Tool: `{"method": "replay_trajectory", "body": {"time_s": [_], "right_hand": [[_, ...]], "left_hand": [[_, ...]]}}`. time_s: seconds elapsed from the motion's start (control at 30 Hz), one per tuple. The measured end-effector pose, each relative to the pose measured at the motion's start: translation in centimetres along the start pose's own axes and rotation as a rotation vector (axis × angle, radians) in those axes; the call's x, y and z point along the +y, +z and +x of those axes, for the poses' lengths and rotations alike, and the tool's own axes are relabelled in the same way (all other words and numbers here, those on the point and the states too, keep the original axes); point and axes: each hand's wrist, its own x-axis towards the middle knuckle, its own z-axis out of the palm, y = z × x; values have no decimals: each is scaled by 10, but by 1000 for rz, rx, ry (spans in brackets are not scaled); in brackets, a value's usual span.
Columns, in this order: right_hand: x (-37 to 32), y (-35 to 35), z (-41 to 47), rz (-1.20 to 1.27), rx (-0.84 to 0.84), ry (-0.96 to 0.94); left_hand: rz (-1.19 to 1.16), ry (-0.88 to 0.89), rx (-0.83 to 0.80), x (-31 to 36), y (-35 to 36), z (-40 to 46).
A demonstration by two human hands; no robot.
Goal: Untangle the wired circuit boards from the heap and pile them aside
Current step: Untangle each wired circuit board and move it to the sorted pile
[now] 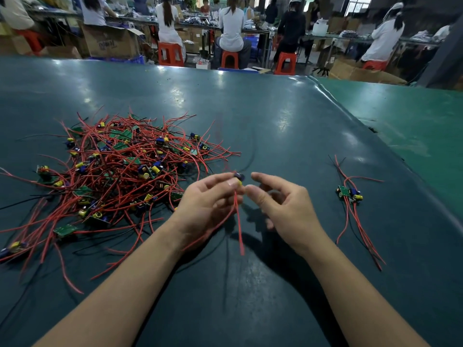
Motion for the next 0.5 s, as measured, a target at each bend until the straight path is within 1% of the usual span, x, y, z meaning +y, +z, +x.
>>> {"method": "replay_trajectory", "body": {"time_s": [0.03,0.07,0.1,0.17,0.23,0.27,0.33,0.4,0.5], "right_hand": [[1,1,0,65,-27,46],[1,3,0,112,-37,41],[-1,5,0,153,-24,18],[-2,5,2,199,61,2],[-1,2,4,259,118,79],[0,0,5,311,113,143],[-4,-4,5,438,49,249],[-6,-5,5,535,-69,299],[-8,-10,4,584,-216,340]], "left_hand": [[41,-4,-45,-1,1,-1],[87,-2,-88,-2,1,-3],[137,7,-120,-4,1,-4],[227,25,-157,-6,1,-5],[271,27,-175,-8,1,-6],[266,20,-185,-8,0,-6],[213,-14,-204,-7,0,-6],[172,-52,-209,-4,0,-4],[195,-84,-223,-1,1,-6]]}}
